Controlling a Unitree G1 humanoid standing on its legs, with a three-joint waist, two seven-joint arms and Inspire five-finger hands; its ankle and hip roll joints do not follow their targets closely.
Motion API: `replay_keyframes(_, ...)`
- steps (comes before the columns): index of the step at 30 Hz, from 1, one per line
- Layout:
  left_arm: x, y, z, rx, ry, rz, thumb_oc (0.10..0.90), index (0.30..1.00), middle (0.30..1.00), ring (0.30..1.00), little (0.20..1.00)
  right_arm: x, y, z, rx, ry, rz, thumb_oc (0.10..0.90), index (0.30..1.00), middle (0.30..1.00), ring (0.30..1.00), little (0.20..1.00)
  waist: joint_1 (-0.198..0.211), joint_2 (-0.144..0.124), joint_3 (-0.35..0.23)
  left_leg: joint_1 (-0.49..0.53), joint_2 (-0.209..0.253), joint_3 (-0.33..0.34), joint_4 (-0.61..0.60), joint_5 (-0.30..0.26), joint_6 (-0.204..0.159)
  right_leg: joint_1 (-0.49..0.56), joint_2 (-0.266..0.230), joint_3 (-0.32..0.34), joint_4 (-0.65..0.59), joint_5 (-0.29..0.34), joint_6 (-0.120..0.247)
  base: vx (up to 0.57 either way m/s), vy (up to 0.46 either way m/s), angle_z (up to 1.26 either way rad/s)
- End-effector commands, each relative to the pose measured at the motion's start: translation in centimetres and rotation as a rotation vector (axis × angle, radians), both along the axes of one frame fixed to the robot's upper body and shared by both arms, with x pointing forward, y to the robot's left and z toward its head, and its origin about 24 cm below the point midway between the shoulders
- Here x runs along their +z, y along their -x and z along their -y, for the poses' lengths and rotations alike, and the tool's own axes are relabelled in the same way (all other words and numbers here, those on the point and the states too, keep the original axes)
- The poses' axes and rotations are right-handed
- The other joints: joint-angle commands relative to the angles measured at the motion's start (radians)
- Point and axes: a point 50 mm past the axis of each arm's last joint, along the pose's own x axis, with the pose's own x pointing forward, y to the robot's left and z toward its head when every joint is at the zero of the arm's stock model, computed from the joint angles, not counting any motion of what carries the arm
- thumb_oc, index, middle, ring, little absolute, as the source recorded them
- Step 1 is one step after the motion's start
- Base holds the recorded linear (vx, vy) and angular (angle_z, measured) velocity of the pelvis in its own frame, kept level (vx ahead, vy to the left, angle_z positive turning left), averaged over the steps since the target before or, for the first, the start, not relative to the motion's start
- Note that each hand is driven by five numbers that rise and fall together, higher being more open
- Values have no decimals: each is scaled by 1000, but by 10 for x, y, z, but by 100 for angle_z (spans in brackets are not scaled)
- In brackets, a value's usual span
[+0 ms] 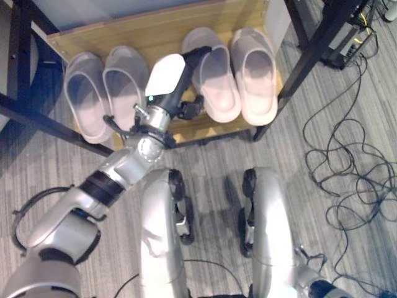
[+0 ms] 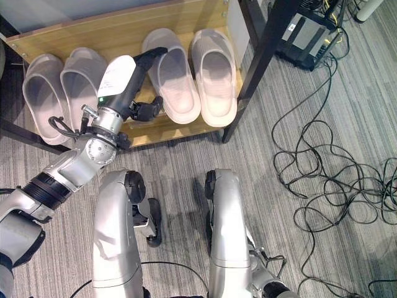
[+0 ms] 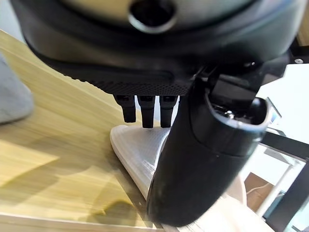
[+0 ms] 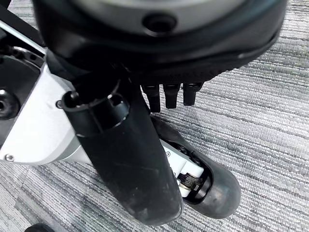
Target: Arrange the slippers neatly on the shoe rack.
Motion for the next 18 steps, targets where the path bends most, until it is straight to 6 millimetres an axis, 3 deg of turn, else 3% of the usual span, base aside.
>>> replay_keyframes(1,60,8,28,-136,20,179,800,900,900,900,900,17,-21,-7,9,-40,108,800,900,900,900,900,6,-1,-31,80,-79,-140,-25,-119,-7,-61,-20,127,-136,145,-69,0,0,0)
replay_keyframes(6,61,8,34,-157,-16,173,800,900,900,900,900,16,-20,-7,13,-37,102,800,900,900,900,900,3,-3,-31,80,-81,-142,-24,-122,-8,-61,-21,128,-136,143,-70,0,0,0)
replay_keyframes(11,72,6,24,-94,-55,238,800,900,900,900,900,16,-20,-5,7,-33,103,800,900,900,900,900,3,-2,-31,80,-80,-146,-20,-122,-9,-61,-21,127,-133,143,-69,0,0,0)
replay_keyframes(15,84,9,-6,41,-147,320,800,900,900,900,900,16,-19,-3,-14,-28,112,800,900,900,900,900,15,6,-31,80,-79,-147,-16,-119,-11,-61,-18,124,-129,148,-67,0,0,0)
replay_keyframes(18,84,11,-14,59,-144,325,800,900,900,900,900,16,-19,-2,-24,-28,114,800,900,900,900,900,19,10,-31,80,-81,-148,-14,-118,-12,-61,-19,121,-128,148,-66,0,0,0)
